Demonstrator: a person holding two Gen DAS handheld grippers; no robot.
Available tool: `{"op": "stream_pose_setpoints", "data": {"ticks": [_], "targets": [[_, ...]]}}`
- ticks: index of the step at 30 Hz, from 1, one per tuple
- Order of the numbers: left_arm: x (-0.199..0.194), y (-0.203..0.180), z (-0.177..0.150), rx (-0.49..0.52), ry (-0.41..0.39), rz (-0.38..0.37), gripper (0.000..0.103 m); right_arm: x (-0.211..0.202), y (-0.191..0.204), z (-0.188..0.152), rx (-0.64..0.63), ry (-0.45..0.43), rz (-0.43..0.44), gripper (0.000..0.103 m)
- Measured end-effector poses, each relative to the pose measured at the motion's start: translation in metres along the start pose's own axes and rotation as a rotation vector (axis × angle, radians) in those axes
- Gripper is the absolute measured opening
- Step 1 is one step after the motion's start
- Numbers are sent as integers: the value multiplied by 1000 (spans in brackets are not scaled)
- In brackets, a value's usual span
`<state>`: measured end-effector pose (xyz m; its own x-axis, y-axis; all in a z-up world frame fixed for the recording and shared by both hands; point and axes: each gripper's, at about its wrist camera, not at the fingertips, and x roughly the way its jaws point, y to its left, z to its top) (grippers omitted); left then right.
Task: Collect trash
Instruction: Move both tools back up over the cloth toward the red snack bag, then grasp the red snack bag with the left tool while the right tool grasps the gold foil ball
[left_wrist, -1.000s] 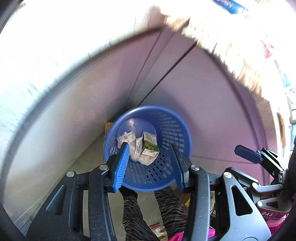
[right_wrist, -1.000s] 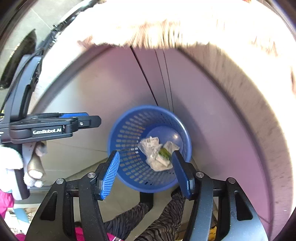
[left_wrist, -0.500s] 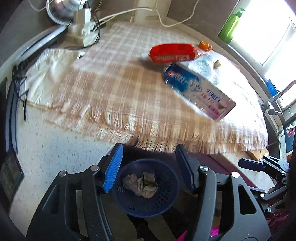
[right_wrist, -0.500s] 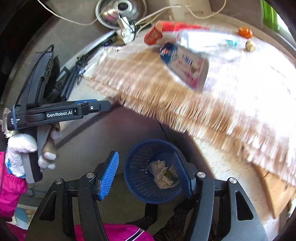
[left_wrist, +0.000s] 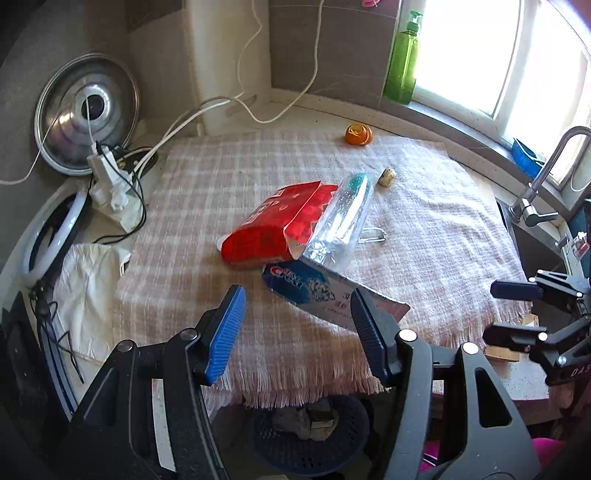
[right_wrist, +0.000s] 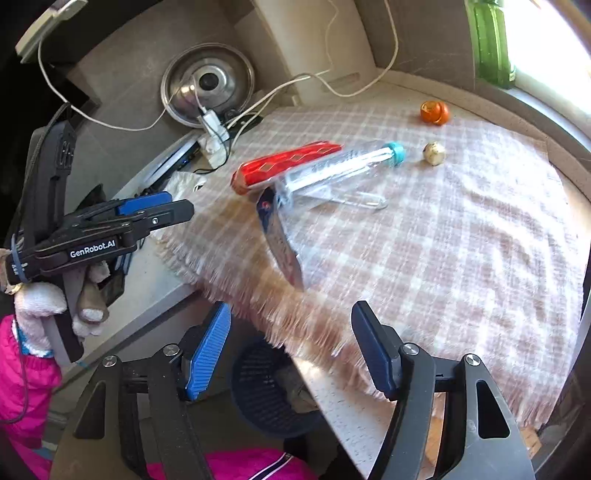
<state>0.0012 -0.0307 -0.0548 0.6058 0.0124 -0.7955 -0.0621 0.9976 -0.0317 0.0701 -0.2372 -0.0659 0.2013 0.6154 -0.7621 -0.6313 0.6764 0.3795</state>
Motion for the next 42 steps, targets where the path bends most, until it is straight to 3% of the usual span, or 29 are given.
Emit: {"op": "stream_pose_setpoints", "data": {"ticks": [7, 17, 27, 42], "targets": [[32, -16, 28, 108, 64, 57, 61, -1, -49, 34, 85, -14, -25, 68], [80, -27, 38, 237, 163, 167, 61, 26, -110, 79, 156, 25, -40, 68], [101, 2, 55, 165, 187, 208, 61, 66, -158, 126, 236, 59, -30, 68], [147, 36, 92, 52, 253, 118, 61, 107, -164, 158, 157, 97, -83, 68]]}}
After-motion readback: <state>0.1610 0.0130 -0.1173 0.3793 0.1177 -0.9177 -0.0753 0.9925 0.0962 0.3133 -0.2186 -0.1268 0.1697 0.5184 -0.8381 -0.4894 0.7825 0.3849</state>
